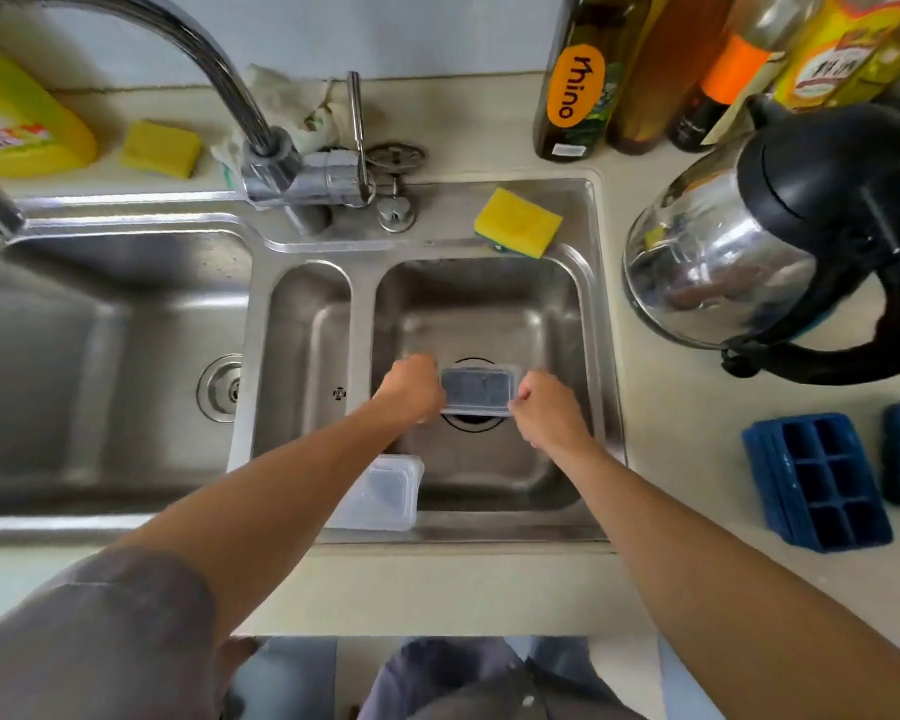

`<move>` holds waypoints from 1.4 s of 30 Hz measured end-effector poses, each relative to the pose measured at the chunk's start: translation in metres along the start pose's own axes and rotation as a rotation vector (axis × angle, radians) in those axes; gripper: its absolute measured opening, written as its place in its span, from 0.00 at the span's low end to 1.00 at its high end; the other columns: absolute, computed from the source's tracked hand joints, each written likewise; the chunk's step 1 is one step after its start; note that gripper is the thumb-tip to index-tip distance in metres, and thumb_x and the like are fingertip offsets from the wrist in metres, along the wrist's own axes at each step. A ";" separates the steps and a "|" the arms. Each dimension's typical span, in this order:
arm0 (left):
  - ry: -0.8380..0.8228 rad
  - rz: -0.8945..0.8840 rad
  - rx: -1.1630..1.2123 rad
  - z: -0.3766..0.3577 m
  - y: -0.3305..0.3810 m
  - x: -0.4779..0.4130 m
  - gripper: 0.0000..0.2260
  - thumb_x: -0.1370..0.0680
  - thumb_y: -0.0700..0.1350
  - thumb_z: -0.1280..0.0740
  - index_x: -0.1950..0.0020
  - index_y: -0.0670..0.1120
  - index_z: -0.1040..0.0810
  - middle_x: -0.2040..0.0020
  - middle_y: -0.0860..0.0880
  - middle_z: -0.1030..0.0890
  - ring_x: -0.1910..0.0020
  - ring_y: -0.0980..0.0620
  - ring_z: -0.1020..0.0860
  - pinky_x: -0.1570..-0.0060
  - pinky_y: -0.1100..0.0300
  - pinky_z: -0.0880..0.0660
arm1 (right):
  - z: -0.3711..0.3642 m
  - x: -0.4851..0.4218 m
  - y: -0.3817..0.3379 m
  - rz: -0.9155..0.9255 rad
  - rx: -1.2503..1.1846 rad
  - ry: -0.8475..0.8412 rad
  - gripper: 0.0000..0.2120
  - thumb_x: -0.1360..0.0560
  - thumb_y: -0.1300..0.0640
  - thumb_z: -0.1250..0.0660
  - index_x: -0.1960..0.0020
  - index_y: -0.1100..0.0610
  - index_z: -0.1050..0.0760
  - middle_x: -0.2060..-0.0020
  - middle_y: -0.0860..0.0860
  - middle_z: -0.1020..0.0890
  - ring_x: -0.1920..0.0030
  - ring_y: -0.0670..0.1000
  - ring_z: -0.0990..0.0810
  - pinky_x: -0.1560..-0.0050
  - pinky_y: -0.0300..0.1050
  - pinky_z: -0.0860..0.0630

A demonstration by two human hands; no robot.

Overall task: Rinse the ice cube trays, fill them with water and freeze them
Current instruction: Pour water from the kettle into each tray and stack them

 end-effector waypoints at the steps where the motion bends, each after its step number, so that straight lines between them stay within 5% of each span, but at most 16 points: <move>1: -0.004 -0.001 -0.007 -0.005 -0.002 -0.008 0.14 0.22 0.36 0.34 0.37 0.41 0.24 0.43 0.40 0.20 0.54 0.44 0.24 0.56 0.54 0.25 | -0.005 -0.006 0.001 0.010 0.002 0.011 0.08 0.20 0.63 0.34 0.56 0.54 0.29 0.64 0.48 0.24 0.61 0.52 0.21 0.71 0.36 0.30; 4: -0.013 -0.013 -0.019 -0.020 -0.007 -0.026 0.08 0.21 0.38 0.33 0.42 0.42 0.25 0.46 0.41 0.20 0.55 0.45 0.25 0.56 0.54 0.26 | -0.018 -0.022 0.006 0.006 0.011 0.011 0.10 0.21 0.66 0.34 0.54 0.51 0.28 0.63 0.46 0.27 0.60 0.51 0.26 0.70 0.30 0.34; 7: -0.022 -0.024 0.016 -0.029 -0.010 -0.037 0.05 0.21 0.38 0.34 0.46 0.44 0.26 0.47 0.42 0.20 0.54 0.46 0.24 0.56 0.54 0.27 | -0.028 -0.033 0.018 -0.054 0.054 -0.005 0.07 0.21 0.65 0.34 0.45 0.57 0.24 0.58 0.50 0.26 0.56 0.55 0.25 0.68 0.41 0.35; 13: 0.015 -0.033 0.109 -0.033 -0.012 -0.047 0.07 0.22 0.39 0.32 0.44 0.43 0.25 0.48 0.43 0.20 0.52 0.44 0.20 0.55 0.54 0.22 | -0.036 -0.041 0.028 -0.123 0.041 0.000 0.05 0.19 0.61 0.36 0.52 0.53 0.30 0.58 0.51 0.26 0.58 0.55 0.27 0.71 0.41 0.39; 17: 0.002 0.032 0.162 -0.034 -0.015 -0.052 0.05 0.20 0.38 0.33 0.45 0.44 0.25 0.50 0.43 0.20 0.54 0.45 0.20 0.55 0.53 0.20 | -0.035 -0.045 0.030 -0.164 -0.031 0.035 0.07 0.17 0.55 0.37 0.45 0.58 0.24 0.58 0.51 0.25 0.61 0.51 0.27 0.70 0.41 0.38; 23: -0.043 0.126 0.222 -0.037 -0.021 -0.058 0.05 0.19 0.39 0.35 0.52 0.40 0.21 0.57 0.42 0.19 0.59 0.44 0.18 0.54 0.51 0.17 | -0.042 -0.058 0.029 -0.201 -0.026 -0.010 0.10 0.18 0.60 0.39 0.40 0.61 0.23 0.45 0.59 0.18 0.55 0.56 0.26 0.57 0.46 0.29; 28: -0.066 0.144 0.214 -0.040 -0.019 -0.060 0.07 0.21 0.36 0.35 0.46 0.38 0.19 0.51 0.40 0.17 0.52 0.40 0.17 0.54 0.52 0.18 | -0.044 -0.056 0.030 -0.235 -0.110 -0.025 0.10 0.17 0.57 0.40 0.41 0.58 0.22 0.49 0.57 0.18 0.50 0.59 0.19 0.50 0.58 0.17; 32: -0.075 0.144 0.243 -0.042 -0.021 -0.062 0.07 0.18 0.38 0.36 0.46 0.39 0.18 0.50 0.39 0.17 0.53 0.41 0.16 0.48 0.47 0.17 | -0.041 -0.056 0.029 -0.241 -0.147 -0.031 0.09 0.18 0.61 0.38 0.47 0.53 0.20 0.59 0.50 0.21 0.52 0.58 0.18 0.50 0.59 0.16; 36: -0.075 0.145 0.269 -0.046 -0.021 -0.063 0.09 0.18 0.40 0.35 0.41 0.40 0.18 0.48 0.39 0.17 0.52 0.40 0.16 0.48 0.47 0.17 | -0.042 -0.055 0.033 -0.299 -0.199 -0.018 0.10 0.18 0.62 0.38 0.41 0.60 0.19 0.48 0.59 0.17 0.50 0.61 0.16 0.49 0.59 0.16; 42: -0.089 0.197 0.325 -0.048 -0.023 -0.062 0.10 0.17 0.40 0.35 0.40 0.39 0.20 0.48 0.38 0.18 0.52 0.39 0.16 0.52 0.45 0.16 | -0.049 -0.052 0.041 -0.384 -0.283 -0.114 0.11 0.15 0.60 0.39 0.39 0.62 0.21 0.45 0.61 0.19 0.52 0.61 0.15 0.55 0.54 0.14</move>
Point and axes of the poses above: each hand's wrist, its own x-axis away from the middle knuckle, its own z-axis out of the back of the hand, y = z × x, the point moved 7 cm from there along -x, towards the middle knuckle
